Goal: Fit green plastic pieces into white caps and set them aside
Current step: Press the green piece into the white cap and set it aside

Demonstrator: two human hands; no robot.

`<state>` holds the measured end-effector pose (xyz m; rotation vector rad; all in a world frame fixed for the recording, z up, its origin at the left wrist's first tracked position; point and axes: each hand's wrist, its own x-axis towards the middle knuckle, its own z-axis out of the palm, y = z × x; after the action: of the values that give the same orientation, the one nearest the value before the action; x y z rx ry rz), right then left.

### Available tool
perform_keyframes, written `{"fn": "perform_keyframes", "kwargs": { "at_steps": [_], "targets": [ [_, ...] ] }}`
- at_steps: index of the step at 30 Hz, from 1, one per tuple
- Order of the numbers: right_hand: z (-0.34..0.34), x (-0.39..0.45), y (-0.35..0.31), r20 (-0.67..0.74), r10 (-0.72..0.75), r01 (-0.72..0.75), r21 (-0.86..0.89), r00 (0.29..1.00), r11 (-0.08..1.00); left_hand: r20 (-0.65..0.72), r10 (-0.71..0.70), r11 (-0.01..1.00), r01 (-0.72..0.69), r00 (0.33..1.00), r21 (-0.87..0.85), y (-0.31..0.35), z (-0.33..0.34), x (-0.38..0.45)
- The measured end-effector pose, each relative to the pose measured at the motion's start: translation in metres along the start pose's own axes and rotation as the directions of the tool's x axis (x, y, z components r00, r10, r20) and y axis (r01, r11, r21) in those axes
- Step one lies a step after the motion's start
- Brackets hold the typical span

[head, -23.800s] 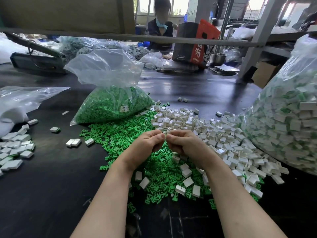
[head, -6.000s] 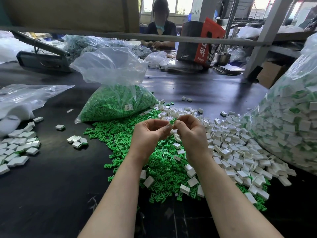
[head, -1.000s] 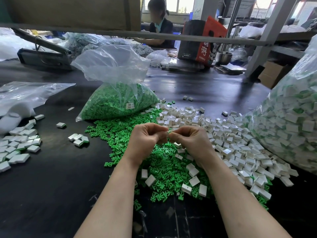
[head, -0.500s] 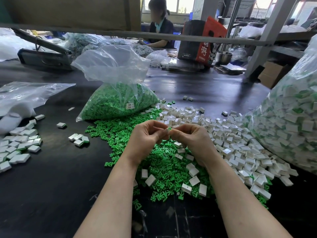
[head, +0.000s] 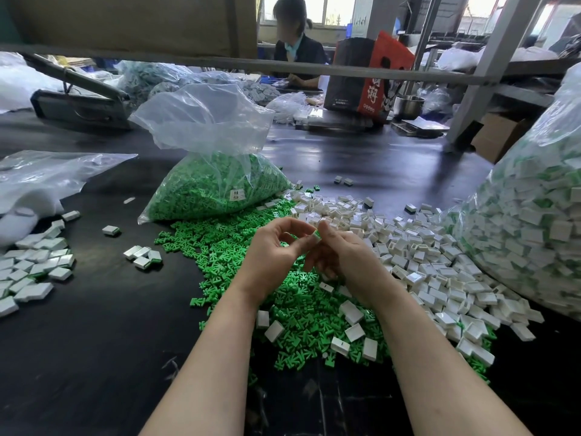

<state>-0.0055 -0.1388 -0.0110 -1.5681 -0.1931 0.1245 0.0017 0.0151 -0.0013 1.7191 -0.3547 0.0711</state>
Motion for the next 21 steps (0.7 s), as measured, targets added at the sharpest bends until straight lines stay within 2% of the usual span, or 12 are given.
{"fn": "perform_keyframes", "kwargs": {
  "at_steps": [4,11,21],
  "targets": [
    [-0.002,0.0,0.001,0.015,-0.006,0.006,0.045,1.0,0.999,-0.007,-0.038,0.997,0.038,0.999,-0.067,0.002,0.004,0.001],
    [-0.002,-0.002,-0.002,0.048,-0.028,0.027,0.01,0.998,1.0,-0.045,-0.064,0.989,0.057,0.997,-0.135,0.002,0.013,0.001],
    [-0.006,-0.002,-0.001,0.068,-0.006,0.004,0.024,0.998,1.0,-0.102,-0.044,0.977,0.021,0.994,-0.214,0.006,0.022,0.0]
  ]
}}
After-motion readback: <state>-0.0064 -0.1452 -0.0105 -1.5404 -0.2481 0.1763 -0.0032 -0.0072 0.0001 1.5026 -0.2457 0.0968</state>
